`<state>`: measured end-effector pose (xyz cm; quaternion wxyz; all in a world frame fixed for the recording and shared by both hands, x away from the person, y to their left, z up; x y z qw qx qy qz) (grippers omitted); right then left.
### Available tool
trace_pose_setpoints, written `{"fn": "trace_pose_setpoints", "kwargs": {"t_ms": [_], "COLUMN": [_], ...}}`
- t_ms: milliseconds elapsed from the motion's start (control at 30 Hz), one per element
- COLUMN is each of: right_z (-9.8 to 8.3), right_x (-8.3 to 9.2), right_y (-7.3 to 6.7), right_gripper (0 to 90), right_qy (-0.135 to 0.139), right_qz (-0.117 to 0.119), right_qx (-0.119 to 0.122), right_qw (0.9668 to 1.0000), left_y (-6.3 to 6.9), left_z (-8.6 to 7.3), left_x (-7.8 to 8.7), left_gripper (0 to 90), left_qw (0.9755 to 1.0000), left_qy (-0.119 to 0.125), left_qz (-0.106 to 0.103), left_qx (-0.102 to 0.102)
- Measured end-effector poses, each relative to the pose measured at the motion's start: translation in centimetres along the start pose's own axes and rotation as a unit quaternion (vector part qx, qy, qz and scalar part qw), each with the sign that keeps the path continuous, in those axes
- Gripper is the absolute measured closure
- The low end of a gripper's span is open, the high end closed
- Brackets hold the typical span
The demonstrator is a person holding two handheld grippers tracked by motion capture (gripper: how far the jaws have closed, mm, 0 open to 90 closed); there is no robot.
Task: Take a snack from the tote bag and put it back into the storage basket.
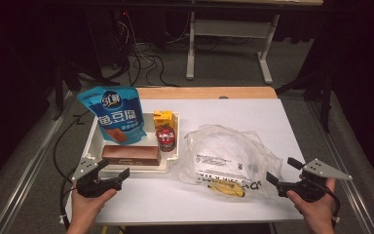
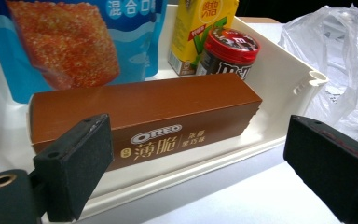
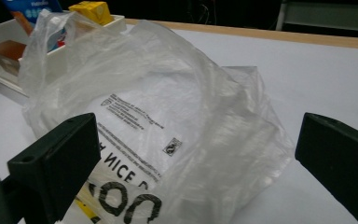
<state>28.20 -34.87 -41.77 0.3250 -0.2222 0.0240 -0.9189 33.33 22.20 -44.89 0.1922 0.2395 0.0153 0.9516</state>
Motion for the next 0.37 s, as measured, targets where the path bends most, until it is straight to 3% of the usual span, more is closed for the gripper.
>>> {"fn": "trace_pose_setpoints", "kwargs": {"t_ms": [200,367], "right_z": [-0.42,-0.35], "right_x": [0.24,0.23], "right_y": [0.81,0.71], "right_gripper": [0.1,0.0], "right_qy": [-0.001,0.002], "right_qz": [-0.012,-0.011], "right_qx": [-0.009,-0.008], "right_qw": [0.9999,0.9999], "left_y": [-0.48,-0.4], "left_z": [-0.07,-0.06], "left_x": [0.01,-0.05], "left_gripper": [9.2,9.2], "left_qw": [1.0,1.0], "left_qy": [-0.002,-0.001], "left_qz": [0.002,0.001], "left_qx": [0.005,0.003]}}
Point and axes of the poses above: each handheld gripper's, and its own axes: x roughly backward along the jaws, z roughly out of its top, y roughly to its right, the point moved 2 cm from there along -x, roughly forward along the jaws, and after that the axes turned 11 degrees about z, right-handed, at the moved point
